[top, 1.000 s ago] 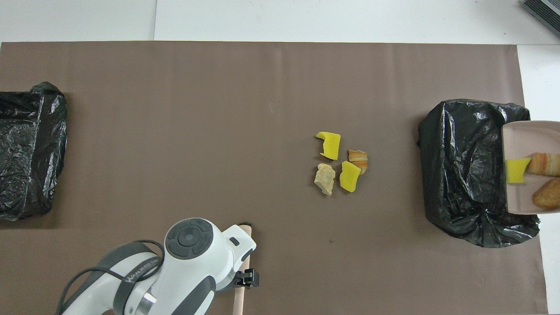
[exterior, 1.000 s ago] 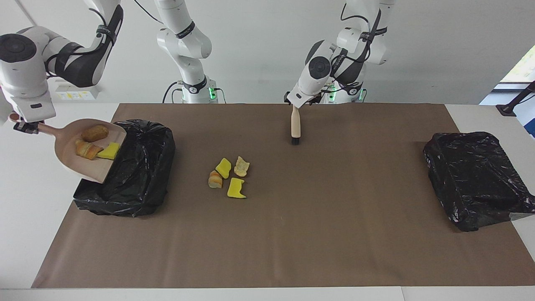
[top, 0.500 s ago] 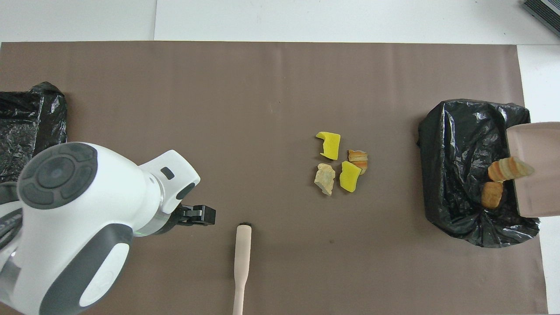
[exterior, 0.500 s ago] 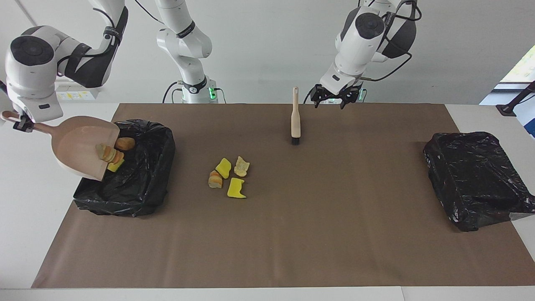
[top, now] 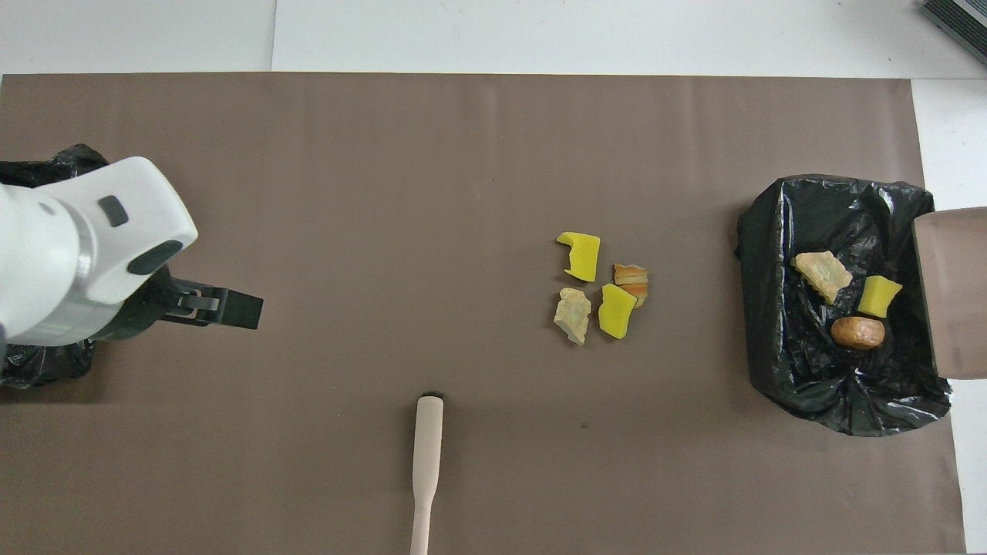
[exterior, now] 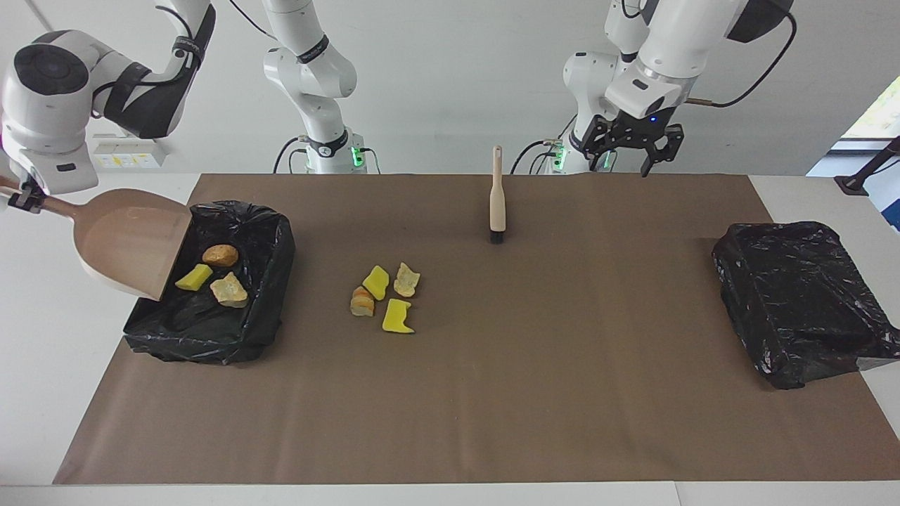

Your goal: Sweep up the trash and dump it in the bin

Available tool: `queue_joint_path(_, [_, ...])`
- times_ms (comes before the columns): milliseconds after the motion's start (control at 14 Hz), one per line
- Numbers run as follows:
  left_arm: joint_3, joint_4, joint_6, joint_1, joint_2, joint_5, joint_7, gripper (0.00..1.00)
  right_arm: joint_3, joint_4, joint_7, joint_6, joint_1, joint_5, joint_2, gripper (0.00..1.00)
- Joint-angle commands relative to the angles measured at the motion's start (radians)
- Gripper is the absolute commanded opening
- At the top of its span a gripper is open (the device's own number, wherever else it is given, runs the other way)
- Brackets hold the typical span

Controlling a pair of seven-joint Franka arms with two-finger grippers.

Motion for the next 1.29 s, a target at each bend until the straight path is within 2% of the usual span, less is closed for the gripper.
queue_joint_path(0, [-0.011, 0.137, -0.101, 0.068, 0.062, 0.013, 0.062, 1.00, 0.013, -0.003, 0.051, -0.011, -0.002, 0.053, -0.072, 0.00])
queue_joint_path(143, [-0.006, 0.170, -0.124, 0.114, 0.092, 0.003, 0.062, 1.00, 0.035, 0.036, 0.153, -0.101, -0.001, 0.147, -0.070, 0.00])
queue_joint_path(357, [-0.011, 0.242, -0.156, 0.207, 0.149, -0.003, 0.107, 1.00, 0.111, 0.035, 0.434, -0.172, 0.007, 0.234, -0.073, 0.00])
queue_joint_path(500, [-0.017, 0.239, -0.162, 0.273, 0.149, -0.079, 0.115, 1.00, 0.168, 0.035, 0.604, -0.221, 0.045, 0.264, -0.073, 0.00])
queue_joint_path(929, [-0.023, 0.231, -0.149, 0.284, 0.131, -0.018, 0.181, 1.00, 0.176, 0.035, 1.089, -0.255, 0.298, 0.370, -0.066, 0.00])
queue_joint_path(1214, [-0.020, 0.214, -0.129, 0.273, 0.119, -0.020, 0.210, 1.00, 0.179, 0.046, 1.384, -0.241, 0.438, 0.429, -0.003, 0.00])
